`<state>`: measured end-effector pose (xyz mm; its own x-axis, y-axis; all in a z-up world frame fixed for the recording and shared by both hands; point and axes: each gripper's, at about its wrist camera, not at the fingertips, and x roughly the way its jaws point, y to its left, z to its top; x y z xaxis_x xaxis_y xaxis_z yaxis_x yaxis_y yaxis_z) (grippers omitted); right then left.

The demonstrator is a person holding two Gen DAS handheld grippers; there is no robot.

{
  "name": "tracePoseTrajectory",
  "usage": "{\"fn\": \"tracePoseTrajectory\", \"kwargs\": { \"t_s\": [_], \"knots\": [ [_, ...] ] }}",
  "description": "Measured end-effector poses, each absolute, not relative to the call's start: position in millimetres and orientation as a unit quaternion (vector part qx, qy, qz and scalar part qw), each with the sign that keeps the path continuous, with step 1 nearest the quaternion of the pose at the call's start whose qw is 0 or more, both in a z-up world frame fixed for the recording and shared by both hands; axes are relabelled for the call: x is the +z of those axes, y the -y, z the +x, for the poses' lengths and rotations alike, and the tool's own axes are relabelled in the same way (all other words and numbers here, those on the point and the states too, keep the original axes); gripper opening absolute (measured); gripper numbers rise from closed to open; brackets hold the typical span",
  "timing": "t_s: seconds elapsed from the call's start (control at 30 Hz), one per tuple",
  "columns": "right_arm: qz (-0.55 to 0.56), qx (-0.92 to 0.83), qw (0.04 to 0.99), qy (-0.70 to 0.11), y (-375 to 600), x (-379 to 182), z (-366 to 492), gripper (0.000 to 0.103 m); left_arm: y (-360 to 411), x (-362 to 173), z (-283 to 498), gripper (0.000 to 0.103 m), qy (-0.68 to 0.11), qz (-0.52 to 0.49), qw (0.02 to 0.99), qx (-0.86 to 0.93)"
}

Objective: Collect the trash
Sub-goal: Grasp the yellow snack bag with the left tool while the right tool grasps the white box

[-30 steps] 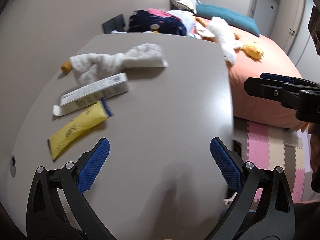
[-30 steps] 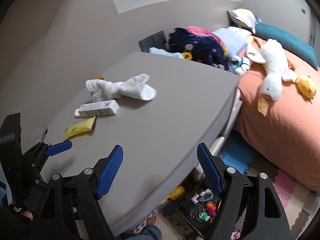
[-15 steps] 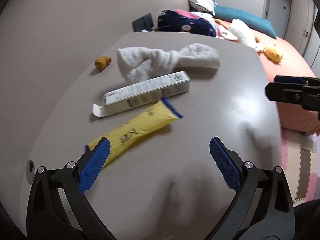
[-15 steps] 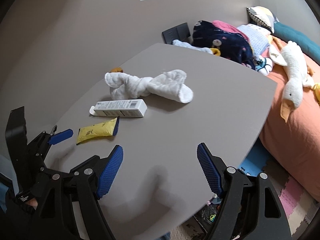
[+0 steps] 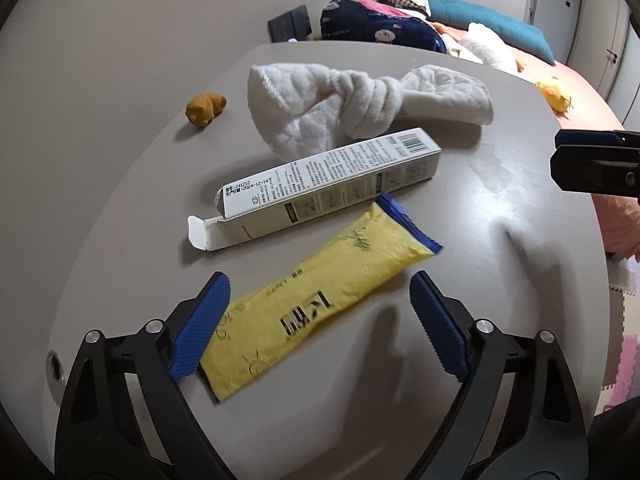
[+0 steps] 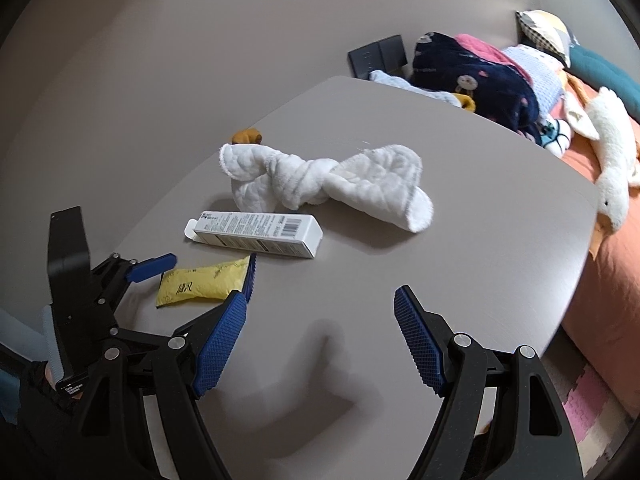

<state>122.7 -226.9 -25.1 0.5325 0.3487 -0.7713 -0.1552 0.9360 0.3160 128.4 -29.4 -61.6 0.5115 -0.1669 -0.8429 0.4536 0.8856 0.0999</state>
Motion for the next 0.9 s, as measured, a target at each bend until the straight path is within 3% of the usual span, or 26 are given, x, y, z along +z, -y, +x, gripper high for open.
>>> {"fn": "tracePoseTrajectory", "kwargs": {
  "t_s": [0.2, 0.3, 0.4, 0.47, 0.5, 0.67, 0.9],
  "knots": [
    [0.094, 0.164, 0.865, -0.464, 217, -26, 141, 0.077, 19, -69, 139, 0.084, -0.476, 0.147, 0.847, -0.187],
    [0.089, 0.174, 0.863, -0.466, 212, -27, 148, 0.077, 13, -69, 140, 0.073, -0.481, 0.127, 0.846, -0.192],
    [0.082, 0.185, 0.861, -0.467, 204, -28, 153, 0.077, 10, -67, 140, 0.058, -0.482, 0.12, 0.846, -0.193],
    [0.077, 0.191, 0.86, -0.467, 199, -28, 156, 0.077, 9, -65, 140, 0.042, -0.485, 0.113, 0.846, -0.192],
    [0.075, 0.194, 0.86, -0.466, 197, -28, 157, 0.077, 8, -65, 139, 0.04, -0.487, 0.111, 0.846, -0.186],
    [0.06, 0.208, 0.857, -0.467, 184, -28, 166, 0.077, 0, -59, 132, 0.031, -0.489, 0.079, 0.852, -0.169],
    [0.022, 0.238, 0.851, -0.468, 164, -30, 179, 0.07, -18, -44, 115, 0.03, -0.477, 0.057, 0.865, -0.146]
  ]
}}
